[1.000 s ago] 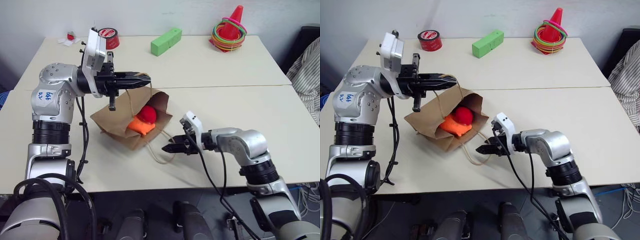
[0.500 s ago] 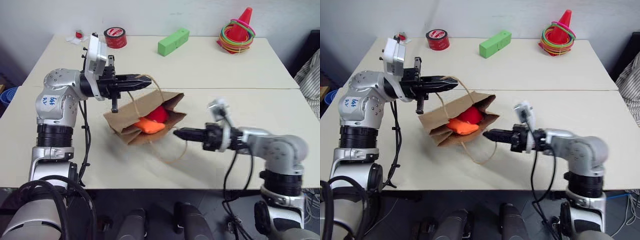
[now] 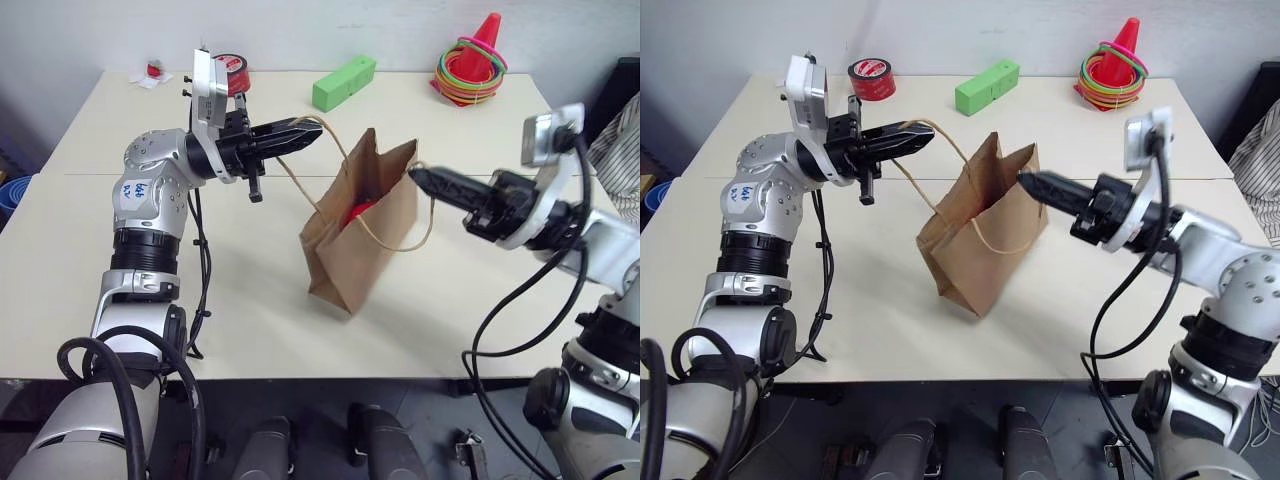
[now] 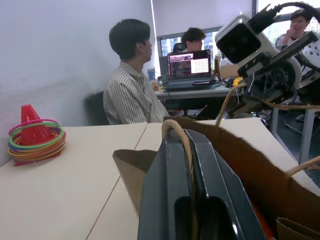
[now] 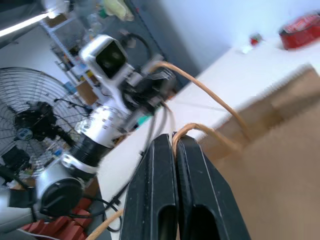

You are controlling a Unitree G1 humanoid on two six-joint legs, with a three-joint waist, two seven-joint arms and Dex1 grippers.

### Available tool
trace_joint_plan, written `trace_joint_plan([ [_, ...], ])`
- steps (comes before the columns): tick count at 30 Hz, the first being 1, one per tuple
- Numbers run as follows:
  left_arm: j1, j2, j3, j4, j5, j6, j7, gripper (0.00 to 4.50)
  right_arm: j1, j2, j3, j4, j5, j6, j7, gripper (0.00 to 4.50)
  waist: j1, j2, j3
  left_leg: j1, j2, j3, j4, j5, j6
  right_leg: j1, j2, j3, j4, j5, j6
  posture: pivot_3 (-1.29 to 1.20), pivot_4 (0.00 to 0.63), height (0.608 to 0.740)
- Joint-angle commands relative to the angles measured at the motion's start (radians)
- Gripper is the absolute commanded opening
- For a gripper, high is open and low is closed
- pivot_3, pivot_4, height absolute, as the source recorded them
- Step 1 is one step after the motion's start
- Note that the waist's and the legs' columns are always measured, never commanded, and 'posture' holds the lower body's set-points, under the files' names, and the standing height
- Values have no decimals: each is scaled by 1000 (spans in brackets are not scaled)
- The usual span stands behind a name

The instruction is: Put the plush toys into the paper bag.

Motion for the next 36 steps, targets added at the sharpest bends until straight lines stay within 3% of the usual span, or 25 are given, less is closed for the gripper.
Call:
trace_joint_plan([
  [1,-3,20,9,-41,-2,2,-3,916,20,-26,-34,-6,46,-61,-1,0,0,0,0,0,0,0,0,0,0,0,0,0,0,0,0,0,150,740],
  [3,8,29,5,-60,-7,24,-6,1506,34,-31,-46,0,42,-100,-9,0,0,0,0,0,0,0,0,0,0,0,0,0,0,0,1,0,150,740],
  [6,18,34,7,-87,-13,40,-8,2465,67,-75,-13,-30,-9,-157,52,613,1,0,0,0,0,0,0,0,0,0,0,0,0,0,1,0,150,740],
  [12,52,127,3,-112,4,102,-43,4300,118,-219,-22,-30,158,-76,132,2626,-3,0,0,0,0,0,0,0,1,0,0,1,0,0,1,0,150,740],
  [13,59,150,0,-112,8,117,-51,4500,128,-248,-30,-23,192,-63,140,2982,-3,0,0,0,0,0,0,0,1,0,0,1,0,0,1,0,150,740],
  [17,102,233,-8,-103,20,146,-93,4500,195,-330,-59,-32,222,-77,182,4373,1,0,0,0,1,0,0,0,1,1,0,1,-1,0,1,0,150,740],
  [18,119,252,-3,-101,18,148,-103,4500,224,-335,-66,-54,180,-114,205,4451,2,0,0,1,1,0,0,0,1,1,0,1,-1,0,1,0,150,740],
  [21,189,305,8,-124,4,193,-127,4500,336,-332,-82,-90,85,-207,296,4451,4,0,0,1,1,0,0,-1,2,1,0,1,-2,0,1,0,150,740],
  [23,280,358,3,-208,-12,246,-156,4500,464,-333,-51,-115,-68,-329,387,4001,5,0,0,0,1,0,0,-1,3,1,0,1,-2,0,1,0,150,740],
  [26,423,392,40,-365,-43,281,-125,4500,595,-315,92,-165,-387,-637,483,3174,4,0,0,0,0,1,0,-3,5,1,0,2,-2,0,1,0,150,740],
  [29,548,305,89,-621,-147,372,26,4500,609,-218,249,-185,-598,-914,523,2101,2,0,0,1,0,2,1,-3,5,1,0,4,-3,1,3,0,150,740],
  [34,636,172,68,-849,-171,420,238,4500,577,-90,449,-167,-776,-1088,505,260,4,0,0,3,0,2,1,-2,4,3,0,6,-2,2,4,0,150,740],
  [36,645,123,66,-880,-181,431,311,4500,533,-33,514,-134,-840,-1131,471,60,3,0,0,3,0,2,1,-2,3,2,0,6,-1,2,4,0,150,740],
])
